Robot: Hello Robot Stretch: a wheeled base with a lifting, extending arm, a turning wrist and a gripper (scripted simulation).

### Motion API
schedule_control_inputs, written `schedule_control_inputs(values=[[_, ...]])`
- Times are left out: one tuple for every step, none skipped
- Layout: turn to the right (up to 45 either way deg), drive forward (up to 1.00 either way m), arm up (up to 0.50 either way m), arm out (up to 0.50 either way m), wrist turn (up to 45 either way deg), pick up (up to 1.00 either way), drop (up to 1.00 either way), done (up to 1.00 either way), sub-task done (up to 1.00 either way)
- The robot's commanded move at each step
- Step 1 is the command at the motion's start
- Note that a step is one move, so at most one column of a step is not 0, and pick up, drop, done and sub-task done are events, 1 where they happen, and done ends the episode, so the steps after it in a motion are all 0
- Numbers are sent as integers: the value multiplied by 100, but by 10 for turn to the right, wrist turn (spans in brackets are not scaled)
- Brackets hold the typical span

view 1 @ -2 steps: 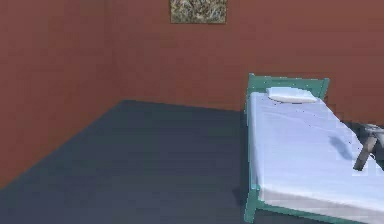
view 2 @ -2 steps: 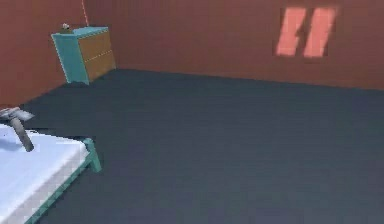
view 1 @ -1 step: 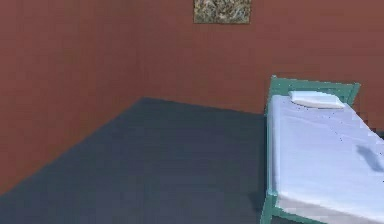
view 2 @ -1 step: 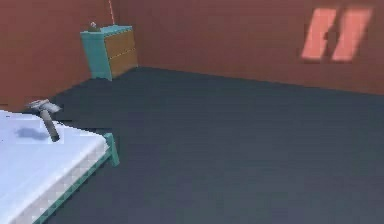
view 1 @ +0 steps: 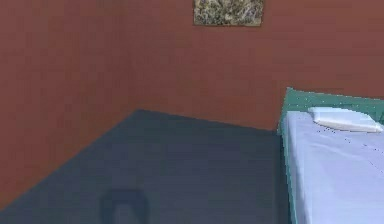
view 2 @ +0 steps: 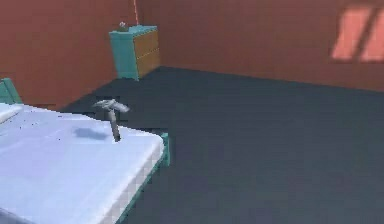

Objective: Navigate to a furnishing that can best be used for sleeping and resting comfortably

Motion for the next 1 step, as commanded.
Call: schedule_control_inputs(values=[[450,0,0,0,0,0,0,0,0]])
